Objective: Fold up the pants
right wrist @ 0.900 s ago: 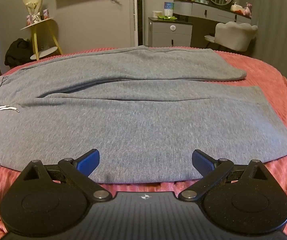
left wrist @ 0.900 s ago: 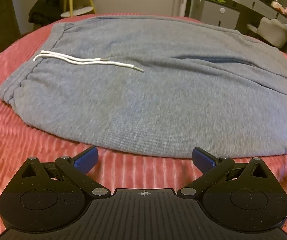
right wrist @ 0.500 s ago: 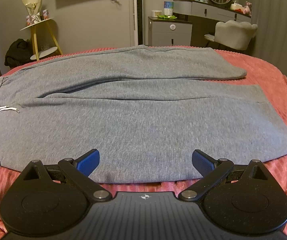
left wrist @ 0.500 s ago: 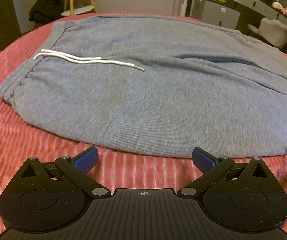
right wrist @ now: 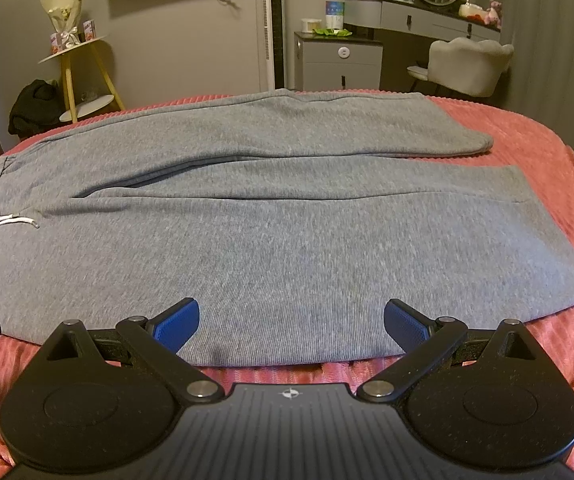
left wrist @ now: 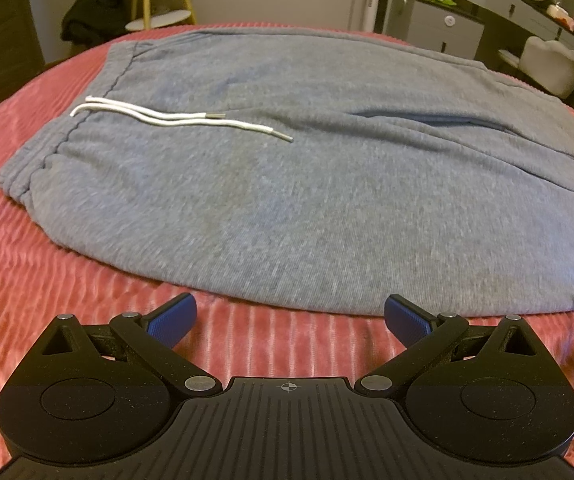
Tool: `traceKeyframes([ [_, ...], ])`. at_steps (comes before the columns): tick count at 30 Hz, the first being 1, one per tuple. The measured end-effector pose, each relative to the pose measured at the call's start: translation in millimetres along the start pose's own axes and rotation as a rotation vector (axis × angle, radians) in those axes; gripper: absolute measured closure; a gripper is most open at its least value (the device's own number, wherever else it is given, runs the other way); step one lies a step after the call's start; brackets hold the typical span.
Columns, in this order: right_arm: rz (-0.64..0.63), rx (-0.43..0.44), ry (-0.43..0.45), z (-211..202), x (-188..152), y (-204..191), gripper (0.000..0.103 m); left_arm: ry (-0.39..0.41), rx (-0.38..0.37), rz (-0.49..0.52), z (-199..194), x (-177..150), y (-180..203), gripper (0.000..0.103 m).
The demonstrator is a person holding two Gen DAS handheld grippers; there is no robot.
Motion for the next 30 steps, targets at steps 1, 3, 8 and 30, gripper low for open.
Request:
traceKeyframes([
  [1,0.0,0.0,0.0,-0.1,-0.1,0.1,0.004,0.003,-0.002,-0.002,-0.3,0.2,0.3,0.0],
  [3,-0.001,-0.001,-0.001,0.0,-0.2,0.0,0.004,0.005,-0.001,-0.001,-0.4,0.2,0.6,0.0],
  [8,0.0,-0.002,-0.003,-0.1,0.0,-0.3,0.004,0.017,-0.003,-0.002,-1.6,0.4,0.9,0.0],
  [30,0.023,0.005,-0.02,4.8,-1.4,1.4,0.004,-0.016,-0.021,-0.019,0.1,-1.7,0.0,0.0],
])
Point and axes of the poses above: each gripper's, at about its wrist camera, not at the fingertips, and z roughly the way its jaws point, y to its right, x to its top, the point moved 5 cm from there along z, roughly the way its jaws point, and after that the axes turned 6 degrees about -y, right-handed, at the moved point
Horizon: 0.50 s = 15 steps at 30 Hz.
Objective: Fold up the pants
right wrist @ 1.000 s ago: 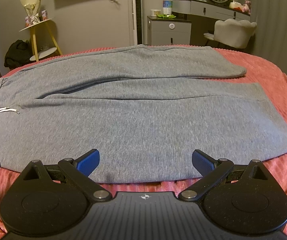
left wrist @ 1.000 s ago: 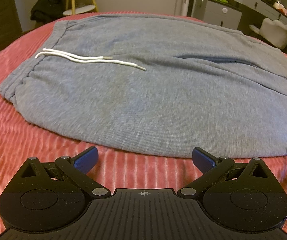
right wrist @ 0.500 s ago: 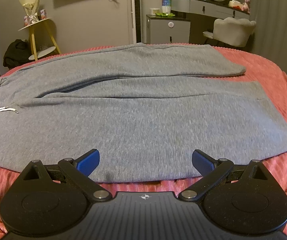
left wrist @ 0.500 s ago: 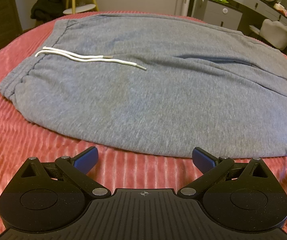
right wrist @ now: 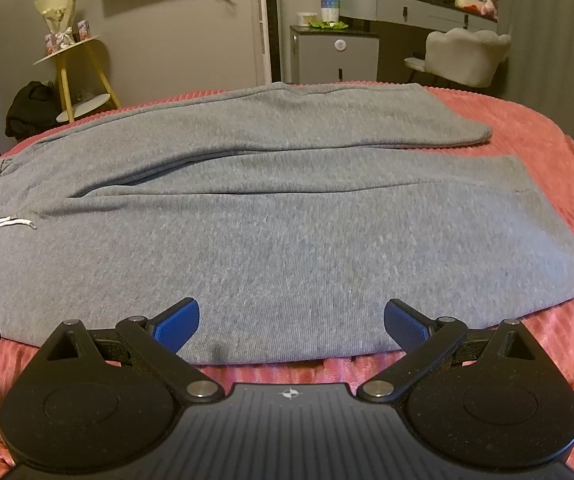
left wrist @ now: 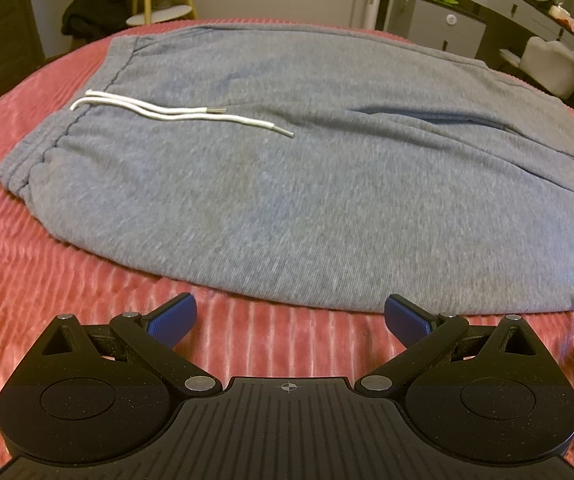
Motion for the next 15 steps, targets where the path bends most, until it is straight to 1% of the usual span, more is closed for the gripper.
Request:
traceKeyframes([
  [7,0.004,0.008,-0.003,1.6,0.9,-0.5,0.004,-0.012,-0.006,-0.001,-0.4,0.3,1.0,0.0],
  [10,0.008,0.018,-0.004,2.1,1.5,-0.4,0.004,-0.001,0.013,0.009,-1.9,0.6,1.6,0.0],
  [12,0.01,0.023,-0.005,1.9,1.6,-0.8,0.004,0.002,0.01,0.005,-3.0,1.2,1.7,0.0],
  [15,0.029,0.05,-0.012,2.6,4.7,1.3,0.004,0.007,0.007,-0.011,-6.2,3.8,0.1,0.0],
])
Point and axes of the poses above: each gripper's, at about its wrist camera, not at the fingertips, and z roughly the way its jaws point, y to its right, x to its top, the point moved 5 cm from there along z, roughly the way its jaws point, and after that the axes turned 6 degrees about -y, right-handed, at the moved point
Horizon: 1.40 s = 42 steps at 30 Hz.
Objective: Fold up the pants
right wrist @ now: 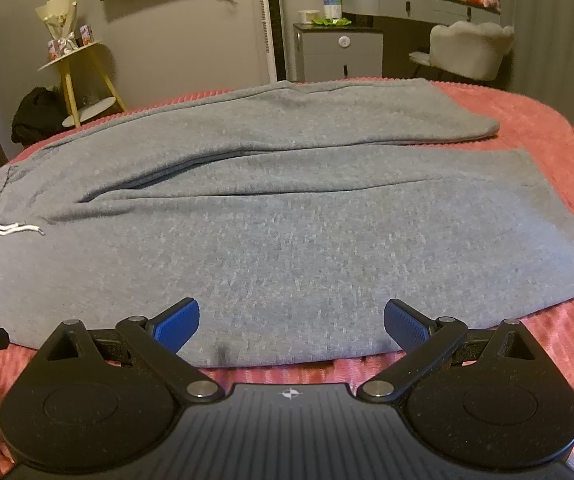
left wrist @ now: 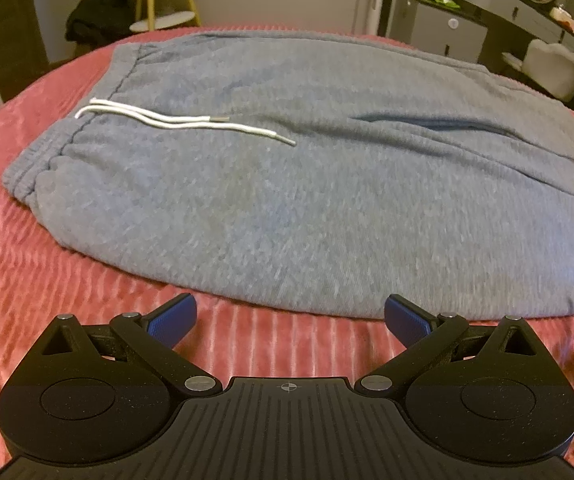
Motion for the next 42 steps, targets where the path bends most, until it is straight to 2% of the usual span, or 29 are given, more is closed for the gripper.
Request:
traceKeyframes([
  [3,0.073,0.058,-0.01,9.2,11.9,10.9,0.004,0.007,0.013,-0.021,-0.7,6.7,-2.9,0.0],
  [8,0.172,0.011,-0.044,46.0,39.1,41.9,0.004,-0.01,0.038,-0.061,9.2,23.7,-8.8,0.0],
  [13,0.25,-0.039,-0.135,97.8,53.0,66.3,0.004,0.073,0.107,-0.093,11.9,65.5,-6.3,0.0],
  [17,0.253,-0.063,-0.101,110.6,54.9,68.3,0.004,0.197,0.206,-0.153,23.0,115.1,-10.0,0.0],
  [19,0.258,-0.064,-0.101,114.3,53.9,69.3,0.004,0.206,0.254,-0.192,38.1,133.8,-12.0,0.0],
  [22,0.254,-0.072,-0.117,117.9,56.3,68.7,0.004,0.206,0.211,-0.277,65.3,158.5,-20.7,0.0],
  [25,0.14,-0.108,-0.202,122.1,68.5,60.1,0.004,0.185,0.208,-0.307,97.4,160.7,-33.7,0.0],
  [26,0.109,-0.104,-0.198,121.4,78.8,58.6,0.004,0.188,0.225,-0.31,103.9,156.8,-38.4,0.0],
  [28,0.107,-0.057,-0.124,120.1,111.7,61.4,0.004,0.203,0.265,-0.322,114.7,152.6,-48.2,0.0],
  [31,0.207,-0.029,-0.06,138.1,182.5,74.3,0.005,0.226,0.301,-0.343,122.1,153.4,-58.4,0.0],
  [33,0.278,-0.019,-0.017,162.8,233.0,82.4,0.014,0.264,0.304,-0.322,125.7,152.4,-59.4,0.0],
  [37,0.375,-0.064,0.017,230.1,321.4,96.2,0.058,0.313,0.318,-0.298,133.6,151.5,-57.9,0.0],
  [39,0.464,-0.123,0.006,262.0,349.1,107.0,0.058,0.319,0.314,-0.301,134.9,151.4,-58.8,0.0],
  [42,0.581,-0.144,-0.024,299.7,369.5,119.0,0.058,0.333,0.298,-0.319,136.4,151.4,-62.2,0.0],
])
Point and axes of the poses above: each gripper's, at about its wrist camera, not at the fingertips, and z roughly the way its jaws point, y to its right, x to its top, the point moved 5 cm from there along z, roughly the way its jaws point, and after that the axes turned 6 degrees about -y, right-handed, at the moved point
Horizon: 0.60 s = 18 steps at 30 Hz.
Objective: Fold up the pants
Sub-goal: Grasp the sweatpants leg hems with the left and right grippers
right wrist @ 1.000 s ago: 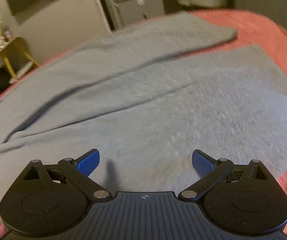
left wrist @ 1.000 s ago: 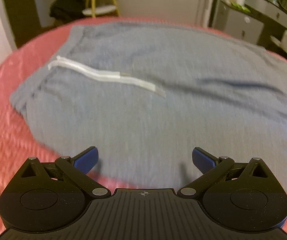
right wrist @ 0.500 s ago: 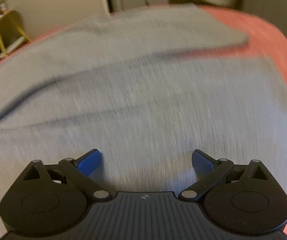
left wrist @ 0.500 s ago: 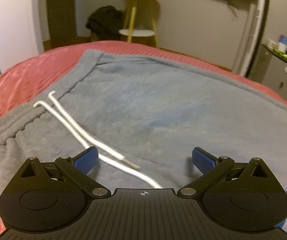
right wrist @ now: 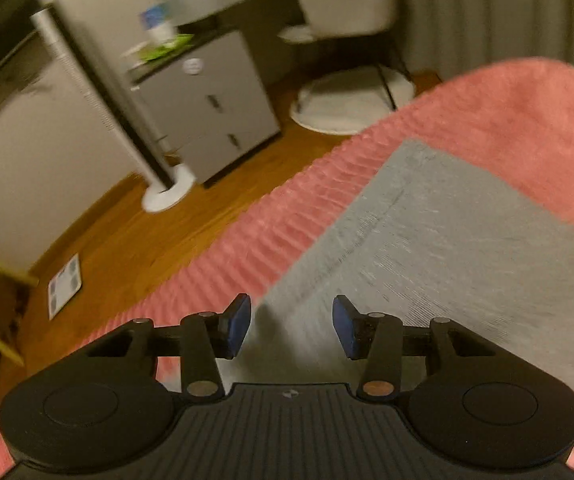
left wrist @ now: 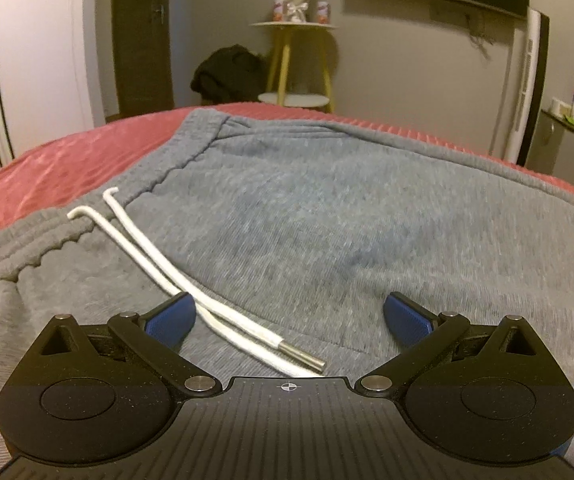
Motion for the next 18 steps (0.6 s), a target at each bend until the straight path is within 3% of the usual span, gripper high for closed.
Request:
traceKeyframes([
  [2,0.057,-0.058,-0.029,21.0,4.7,3.2,0.058,0.01,0.007,-0.002,0.8,-0.7,0.9,0.0],
  [6,0.058,-0.106,0.004,34.7,0.2,-0.4,0.06,0.017,0.011,-0.004,1.4,-0.8,1.6,0.0],
  [8,0.019,-0.148,0.017,36.9,-1.7,-0.3,0.086,0.015,0.007,-0.01,1.8,-0.2,0.8,0.0],
  [9,0.013,-0.144,0.024,36.6,-2.6,3.2,0.089,0.015,0.005,-0.011,1.6,-0.2,0.5,0.0],
  [10,0.023,-0.112,0.03,30.5,-4.7,5.2,0.098,0.013,0.001,-0.014,1.4,0.0,-0.1,0.0],
  [11,0.04,-0.082,0.043,22.5,-6.9,9.4,0.1,0.01,-0.004,-0.017,1.3,0.4,-0.9,0.0],
  [15,0.041,0.026,0.155,-39.8,-19.8,37.4,0.1,-0.009,-0.048,-0.048,1.2,3.9,-7.6,0.0],
  [18,0.124,0.159,0.245,-105.9,-60.7,86.9,0.101,-0.015,-0.088,-0.095,-1.7,6.7,-14.2,0.0],
])
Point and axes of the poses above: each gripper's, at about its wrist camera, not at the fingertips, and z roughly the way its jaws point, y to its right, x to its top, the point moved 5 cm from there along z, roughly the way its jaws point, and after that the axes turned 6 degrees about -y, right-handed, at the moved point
